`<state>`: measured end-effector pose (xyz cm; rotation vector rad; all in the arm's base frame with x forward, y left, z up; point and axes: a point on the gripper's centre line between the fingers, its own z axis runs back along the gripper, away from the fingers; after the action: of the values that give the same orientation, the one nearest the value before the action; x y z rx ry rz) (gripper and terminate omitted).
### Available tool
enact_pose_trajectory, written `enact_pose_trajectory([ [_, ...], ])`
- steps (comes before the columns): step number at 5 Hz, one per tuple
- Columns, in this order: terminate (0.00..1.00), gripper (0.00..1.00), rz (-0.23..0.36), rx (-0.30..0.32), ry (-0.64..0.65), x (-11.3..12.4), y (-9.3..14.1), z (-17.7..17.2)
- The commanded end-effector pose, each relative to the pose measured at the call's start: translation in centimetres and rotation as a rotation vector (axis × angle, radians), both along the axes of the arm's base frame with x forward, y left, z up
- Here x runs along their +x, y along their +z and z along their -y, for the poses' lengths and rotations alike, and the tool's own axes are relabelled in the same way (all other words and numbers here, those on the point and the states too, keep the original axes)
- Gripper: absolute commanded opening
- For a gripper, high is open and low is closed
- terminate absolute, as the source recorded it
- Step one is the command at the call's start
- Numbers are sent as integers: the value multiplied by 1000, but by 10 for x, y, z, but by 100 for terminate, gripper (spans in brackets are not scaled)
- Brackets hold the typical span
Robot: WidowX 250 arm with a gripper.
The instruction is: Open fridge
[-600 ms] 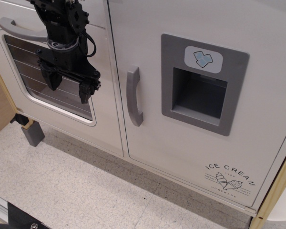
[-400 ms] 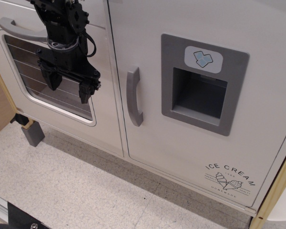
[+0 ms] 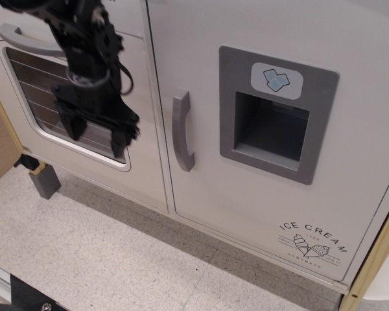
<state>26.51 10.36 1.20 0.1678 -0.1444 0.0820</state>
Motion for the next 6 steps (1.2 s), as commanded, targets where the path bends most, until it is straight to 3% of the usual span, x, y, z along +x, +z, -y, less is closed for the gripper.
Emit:
enact_pose_trajectory([
  [1, 0, 100, 139, -37, -79, 6, 17, 34],
  [3, 0, 100, 266, -81, -65, 14, 14, 52],
  [6, 0, 100, 291, -94, -71, 63, 25, 54],
])
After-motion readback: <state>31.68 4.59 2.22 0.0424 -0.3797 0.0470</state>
